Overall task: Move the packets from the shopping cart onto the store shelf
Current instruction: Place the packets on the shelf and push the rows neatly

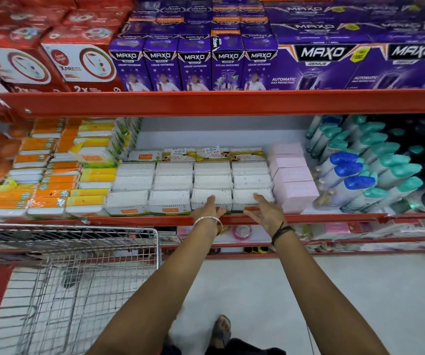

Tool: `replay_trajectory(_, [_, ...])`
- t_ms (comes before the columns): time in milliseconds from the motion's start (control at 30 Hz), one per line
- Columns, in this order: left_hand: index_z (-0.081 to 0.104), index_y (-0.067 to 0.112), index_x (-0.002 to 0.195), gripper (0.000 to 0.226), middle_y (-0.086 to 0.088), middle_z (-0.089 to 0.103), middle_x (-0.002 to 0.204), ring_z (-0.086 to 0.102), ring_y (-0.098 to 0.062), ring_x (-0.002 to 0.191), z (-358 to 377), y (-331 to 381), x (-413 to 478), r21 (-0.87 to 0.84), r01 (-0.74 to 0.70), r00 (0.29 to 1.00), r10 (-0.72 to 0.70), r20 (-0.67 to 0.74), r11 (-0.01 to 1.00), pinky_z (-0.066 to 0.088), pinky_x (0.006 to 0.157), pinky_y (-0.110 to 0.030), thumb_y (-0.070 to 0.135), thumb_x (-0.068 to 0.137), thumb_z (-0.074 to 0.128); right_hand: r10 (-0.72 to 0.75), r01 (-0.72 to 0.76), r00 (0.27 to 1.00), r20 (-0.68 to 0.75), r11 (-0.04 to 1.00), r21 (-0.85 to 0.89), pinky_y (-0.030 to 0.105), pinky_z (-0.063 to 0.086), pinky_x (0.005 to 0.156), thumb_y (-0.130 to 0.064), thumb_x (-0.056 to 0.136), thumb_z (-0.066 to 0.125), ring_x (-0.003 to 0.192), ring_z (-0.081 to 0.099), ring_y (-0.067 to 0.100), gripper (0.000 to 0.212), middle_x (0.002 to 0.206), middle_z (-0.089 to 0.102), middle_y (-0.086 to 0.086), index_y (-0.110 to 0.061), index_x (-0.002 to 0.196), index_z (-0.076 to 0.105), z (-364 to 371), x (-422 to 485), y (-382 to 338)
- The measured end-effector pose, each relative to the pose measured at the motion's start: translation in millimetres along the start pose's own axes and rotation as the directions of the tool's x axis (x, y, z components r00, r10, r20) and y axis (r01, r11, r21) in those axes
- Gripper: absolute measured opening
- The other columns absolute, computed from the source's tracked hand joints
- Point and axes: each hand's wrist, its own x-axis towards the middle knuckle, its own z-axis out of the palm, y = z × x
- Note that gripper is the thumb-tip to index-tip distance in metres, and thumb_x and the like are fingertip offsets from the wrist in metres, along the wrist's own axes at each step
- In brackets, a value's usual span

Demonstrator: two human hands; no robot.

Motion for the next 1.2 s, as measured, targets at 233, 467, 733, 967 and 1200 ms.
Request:
replay_trajectory(233, [0.032,-0.001,0.137,0.056,-0.021,0.047,0.138,0.067,-0.033,0.101,3,5,-5,-0.001,0.021,1.0,-0.021,0.022,1.0,0.06,0.062,-0.027,0.013,0.089,0.059,-0.039,0.037,0.985,-0.171,0.999,-0.013,0.023,0.059,0.047,-0.028,0.085,0.068,0.086,0.071,0.032,0.062,0.133,0.052,0.022,-0.004,0.132,0.035,11,-11,0])
replay_trajectory(467, [0.029,-0.003,0.138,0.053,-0.026,0.043,0.14,0.062,-0.036,0.111,6,7,-5,-0.02,0.073,0.995,-0.071,0.075,0.997,0.053,0.083,-0.029,0.01,0.092,0.054,-0.004,0.002,0.99,-0.141,1.0,-0.012,0.033,0.055,0.09,-0.032,0.086,0.065,0.098,0.068,0.026,0.061,0.135,0.053,0.013,-0.003,0.131,0.038,17,-10,9])
replay_trajectory(733, [0.035,0.003,0.136,0.057,-0.024,0.044,0.14,0.067,-0.027,0.077,-1,6,-1,-0.001,0.033,0.995,-0.033,0.095,0.999,0.057,0.04,-0.023,0.015,0.088,0.063,0.044,-0.041,0.999,-0.023,0.992,0.115,0.039,0.041,0.109,-0.022,0.087,0.066,0.109,0.064,0.023,0.08,0.132,0.055,0.012,-0.003,0.144,0.013,28,-21,14])
replay_trajectory(967, [0.052,0.003,0.111,0.032,-0.01,0.057,0.073,0.055,-0.019,0.061,-54,16,8,0.053,-0.066,0.998,0.066,0.002,0.996,0.05,0.054,-0.027,0.027,0.091,0.058,0.012,-0.015,1.0,0.026,0.993,0.115,0.029,0.049,0.096,-0.022,0.093,0.057,0.101,0.066,0.026,0.04,0.119,0.062,0.022,-0.001,0.126,0.048,47,-44,33])
replay_trajectory(1200, [0.035,0.007,0.134,0.056,-0.02,0.043,0.139,0.048,-0.038,0.121,-118,79,39,0.05,-0.278,0.888,0.276,-0.368,0.959,0.043,0.104,-0.046,0.022,0.087,0.062,0.153,-0.173,0.939,0.307,0.984,0.039,0.033,0.046,0.099,-0.017,0.097,0.048,0.116,0.056,0.034,0.042,0.121,0.057,0.029,0.0,0.134,0.038,130,-70,77])
